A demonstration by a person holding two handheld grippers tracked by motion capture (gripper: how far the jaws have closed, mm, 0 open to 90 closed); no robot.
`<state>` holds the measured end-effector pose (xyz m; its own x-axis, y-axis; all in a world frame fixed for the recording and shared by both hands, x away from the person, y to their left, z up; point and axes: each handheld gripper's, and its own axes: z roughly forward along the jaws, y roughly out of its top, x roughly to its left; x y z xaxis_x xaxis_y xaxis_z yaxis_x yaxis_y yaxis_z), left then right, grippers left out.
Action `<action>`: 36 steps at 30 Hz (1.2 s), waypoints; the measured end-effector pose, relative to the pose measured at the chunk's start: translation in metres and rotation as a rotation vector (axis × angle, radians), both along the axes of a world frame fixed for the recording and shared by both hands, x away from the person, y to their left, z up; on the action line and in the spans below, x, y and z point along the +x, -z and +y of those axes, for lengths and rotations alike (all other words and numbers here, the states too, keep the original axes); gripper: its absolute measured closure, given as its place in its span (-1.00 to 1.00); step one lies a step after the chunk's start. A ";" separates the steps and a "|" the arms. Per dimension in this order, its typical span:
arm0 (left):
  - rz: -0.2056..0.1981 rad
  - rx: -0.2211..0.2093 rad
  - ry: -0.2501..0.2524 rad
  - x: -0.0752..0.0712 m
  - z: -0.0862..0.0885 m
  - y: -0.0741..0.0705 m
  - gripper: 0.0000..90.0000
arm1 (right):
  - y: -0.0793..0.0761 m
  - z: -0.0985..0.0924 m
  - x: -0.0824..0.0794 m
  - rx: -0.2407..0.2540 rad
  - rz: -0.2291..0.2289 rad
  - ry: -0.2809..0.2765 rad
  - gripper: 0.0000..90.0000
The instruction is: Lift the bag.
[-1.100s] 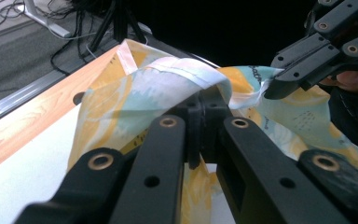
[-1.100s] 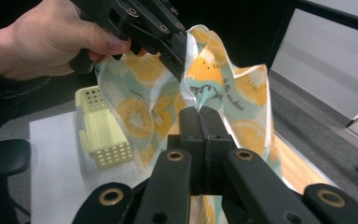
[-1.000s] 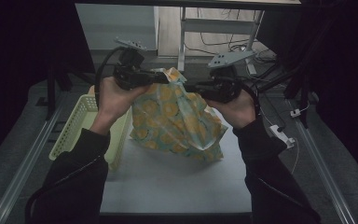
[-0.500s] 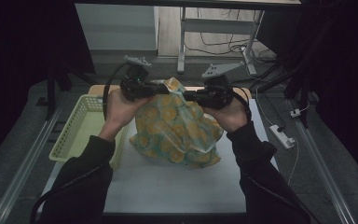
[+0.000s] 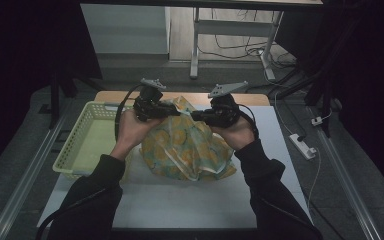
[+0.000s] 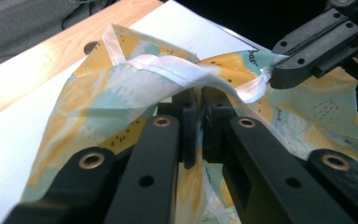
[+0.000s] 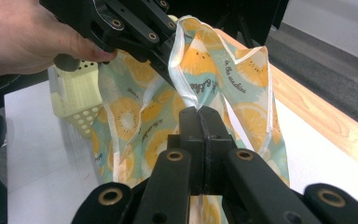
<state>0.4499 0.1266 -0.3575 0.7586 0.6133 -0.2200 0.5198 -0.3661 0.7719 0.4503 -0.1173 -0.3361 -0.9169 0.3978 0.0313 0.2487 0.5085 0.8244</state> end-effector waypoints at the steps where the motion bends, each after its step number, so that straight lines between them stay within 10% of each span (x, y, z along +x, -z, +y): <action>1: 0.008 0.001 -0.001 0.000 0.000 0.002 0.89 | 0.002 0.000 0.001 -0.001 0.001 0.000 0.99; 12: 0.028 -0.013 0.002 -0.006 0.004 0.010 0.41 | 0.014 0.000 0.006 -0.029 0.011 0.023 0.99; 27: -0.096 0.002 0.021 -0.042 0.022 -0.016 -0.24 | 0.000 -0.009 0.004 -0.006 -0.007 0.037 0.95; 36: -0.088 0.002 -0.005 -0.049 0.034 -0.007 -0.54 | 0.003 -0.015 -0.002 0.002 0.006 0.035 0.57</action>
